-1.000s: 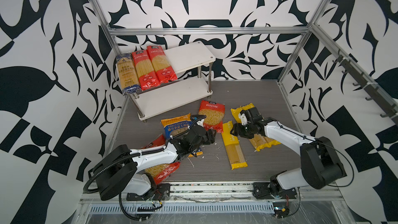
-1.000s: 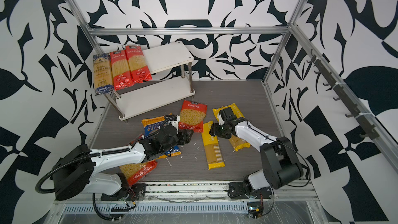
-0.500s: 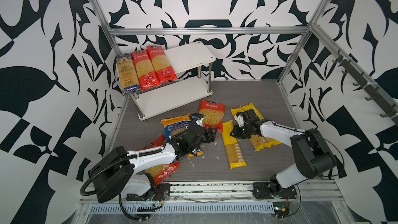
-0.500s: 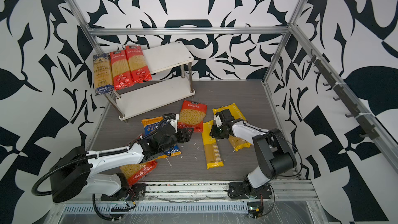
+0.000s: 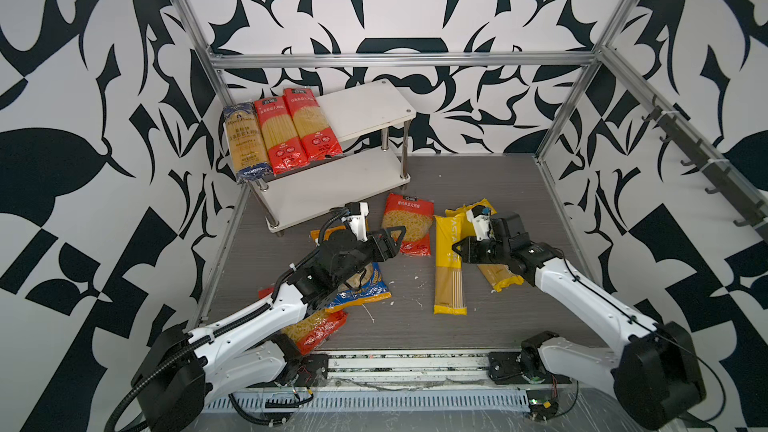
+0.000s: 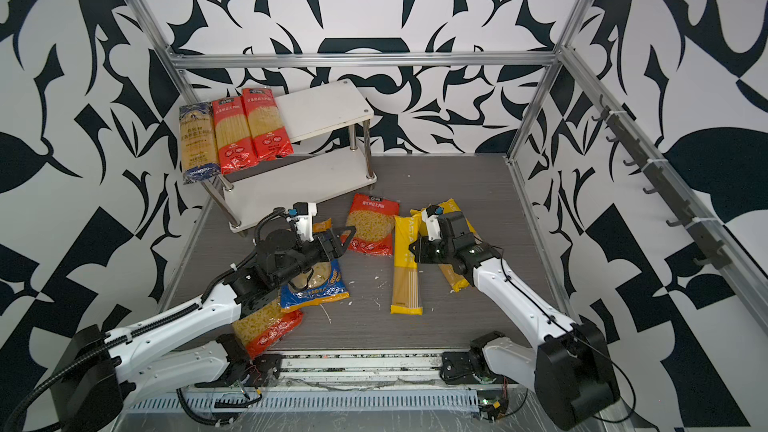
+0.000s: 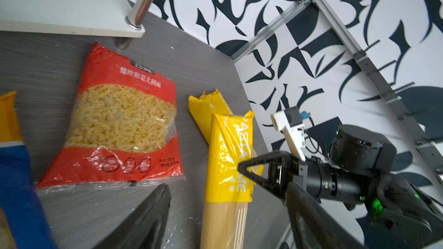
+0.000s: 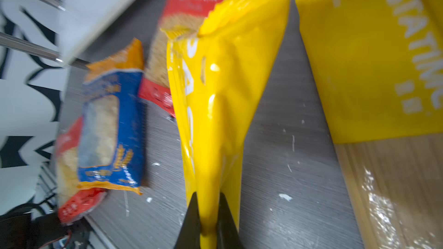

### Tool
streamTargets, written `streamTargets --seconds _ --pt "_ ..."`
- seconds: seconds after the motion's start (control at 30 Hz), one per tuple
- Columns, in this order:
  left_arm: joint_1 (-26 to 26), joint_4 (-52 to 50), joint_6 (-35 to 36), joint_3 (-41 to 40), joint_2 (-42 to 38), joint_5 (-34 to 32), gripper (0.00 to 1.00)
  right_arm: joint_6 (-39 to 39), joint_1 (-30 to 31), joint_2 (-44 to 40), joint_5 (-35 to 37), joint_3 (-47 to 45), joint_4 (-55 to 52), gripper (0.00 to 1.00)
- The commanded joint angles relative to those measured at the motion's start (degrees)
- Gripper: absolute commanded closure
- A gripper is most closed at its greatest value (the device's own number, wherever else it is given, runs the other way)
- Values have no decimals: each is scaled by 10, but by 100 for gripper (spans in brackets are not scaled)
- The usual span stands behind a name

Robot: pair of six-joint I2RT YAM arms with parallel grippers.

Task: Arrange pasta packages on shelves
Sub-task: Pick up the pasta bag from the center of the table.

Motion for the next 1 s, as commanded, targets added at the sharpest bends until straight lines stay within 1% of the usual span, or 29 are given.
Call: streamTargets --seconds 0.0,0.07,0.13,0.23,0.27,0.33,0.4,0.5,0.6,0.63,0.73,0.8,0.97 --pt "1 26 -1 -16 9 73 16 40 1 -51 -63 56 151 100" --pt "1 55 12 -19 19 98 8 48 1 -53 -93 78 202 100" --pt "1 55 45 -5 23 116 2 63 1 -45 -127 100 245 100" --pt "2 18 122 34 30 139 0 76 2 -29 -167 138 280 100" --pt "10 8 138 47 33 151 0 77 3 -23 -177 151 283 100" --pt "31 8 141 67 46 190 0 78 3 -14 -195 175 284 100" --pt "51 5 138 90 69 239 3 83 6 -4 -212 196 288 100" --pt "64 7 130 124 108 300 10 98 14 7 -232 212 306 100" --pt "80 19 110 147 127 353 22 104 18 17 -256 225 313 100" --pt "88 28 102 150 148 368 27 104 19 21 -267 231 311 100" --pt "114 52 77 155 152 402 34 102 20 35 -291 245 299 100" --pt "123 49 75 160 149 415 36 96 21 42 -299 255 284 100" --pt "125 31 81 181 150 424 35 87 31 59 -306 267 270 100"
